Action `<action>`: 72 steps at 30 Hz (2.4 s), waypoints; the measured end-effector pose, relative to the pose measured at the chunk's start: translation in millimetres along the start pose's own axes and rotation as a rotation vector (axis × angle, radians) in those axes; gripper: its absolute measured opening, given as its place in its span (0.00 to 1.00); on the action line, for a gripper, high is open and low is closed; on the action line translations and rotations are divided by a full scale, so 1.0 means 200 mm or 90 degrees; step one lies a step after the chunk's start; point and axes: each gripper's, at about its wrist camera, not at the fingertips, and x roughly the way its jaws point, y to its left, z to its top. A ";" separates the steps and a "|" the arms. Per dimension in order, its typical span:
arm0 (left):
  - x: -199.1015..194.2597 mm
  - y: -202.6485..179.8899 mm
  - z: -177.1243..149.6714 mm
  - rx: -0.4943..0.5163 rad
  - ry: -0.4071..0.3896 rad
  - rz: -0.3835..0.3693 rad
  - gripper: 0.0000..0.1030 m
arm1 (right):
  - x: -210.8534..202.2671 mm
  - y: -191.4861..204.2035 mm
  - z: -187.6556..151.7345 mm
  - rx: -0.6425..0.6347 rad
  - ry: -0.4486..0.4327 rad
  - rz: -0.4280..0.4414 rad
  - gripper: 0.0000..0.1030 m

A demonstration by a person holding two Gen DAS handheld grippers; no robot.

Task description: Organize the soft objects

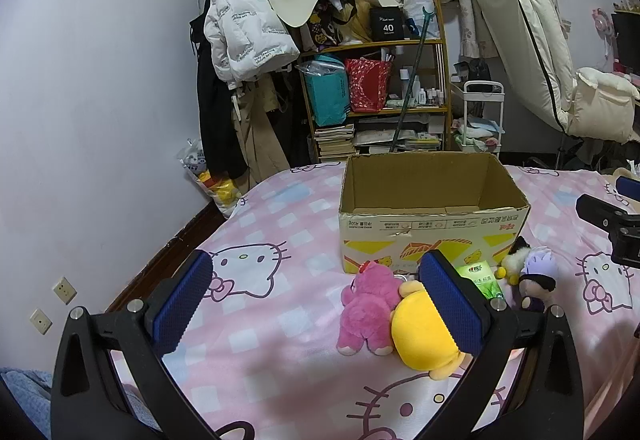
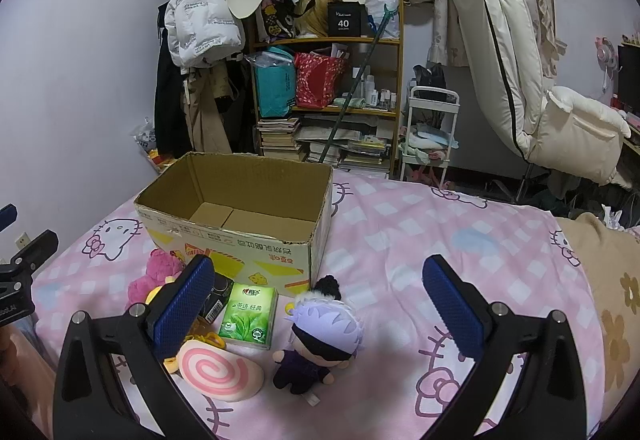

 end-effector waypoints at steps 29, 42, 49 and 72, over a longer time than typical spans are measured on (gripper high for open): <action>0.27 -0.18 0.00 0.039 0.111 -0.065 0.99 | 0.24 -0.09 -0.03 0.066 0.149 0.014 1.00; 0.46 -0.35 -0.07 0.065 0.206 -0.127 0.99 | 0.50 -0.15 -0.12 0.122 0.266 0.034 0.96; 0.53 -0.38 -0.12 0.073 0.255 -0.151 0.99 | 0.60 -0.14 -0.18 0.120 0.322 0.030 0.91; 0.70 -0.44 -0.25 0.037 0.372 -0.223 0.76 | 0.80 -0.16 -0.29 0.139 0.431 0.026 0.66</action>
